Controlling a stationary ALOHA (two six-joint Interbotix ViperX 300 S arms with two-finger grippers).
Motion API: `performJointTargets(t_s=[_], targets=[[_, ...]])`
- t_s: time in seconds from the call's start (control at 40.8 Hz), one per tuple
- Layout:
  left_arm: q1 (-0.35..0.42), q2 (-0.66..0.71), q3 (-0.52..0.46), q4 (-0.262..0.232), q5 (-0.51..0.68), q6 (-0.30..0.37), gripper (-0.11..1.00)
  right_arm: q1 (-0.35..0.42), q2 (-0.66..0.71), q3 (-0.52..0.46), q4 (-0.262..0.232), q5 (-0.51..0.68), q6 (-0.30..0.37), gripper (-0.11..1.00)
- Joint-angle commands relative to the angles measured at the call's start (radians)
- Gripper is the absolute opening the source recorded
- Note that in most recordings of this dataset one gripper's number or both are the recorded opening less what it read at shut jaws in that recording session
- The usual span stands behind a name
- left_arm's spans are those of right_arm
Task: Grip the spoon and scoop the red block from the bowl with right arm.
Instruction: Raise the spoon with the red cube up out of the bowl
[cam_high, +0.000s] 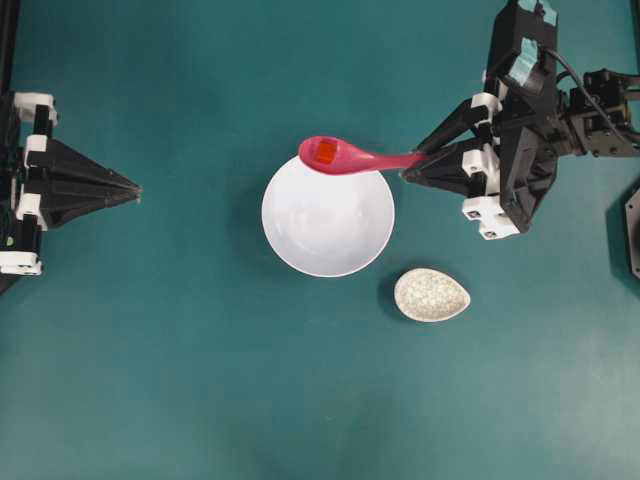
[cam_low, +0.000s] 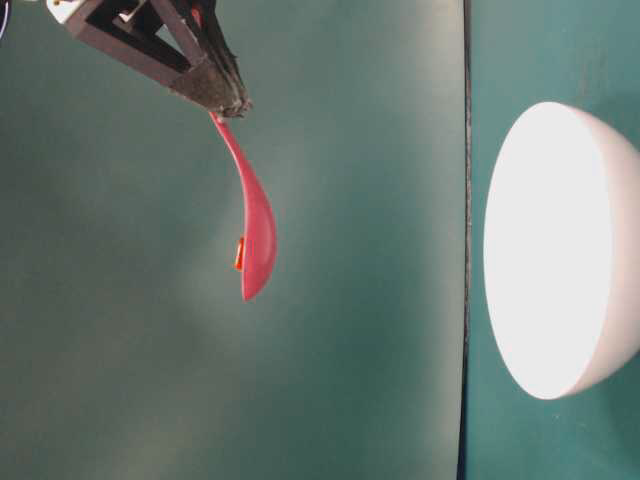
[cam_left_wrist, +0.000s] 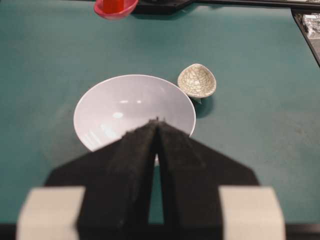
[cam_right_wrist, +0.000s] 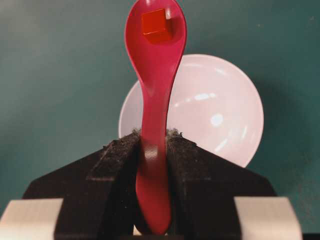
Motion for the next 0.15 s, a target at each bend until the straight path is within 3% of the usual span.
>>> performJointTargets(t_s=[0.0, 0.122], targets=[[0.0, 0.005, -0.031, 0.002, -0.005, 0.0, 0.0, -0.002, -0.012, -0.028, -0.002, -0.009, 0.0, 0.21], [0.0, 0.005, -0.031, 0.002, -0.005, 0.0, 0.0, 0.0, -0.009, -0.029, -0.002, -0.009, 0.0, 0.21]])
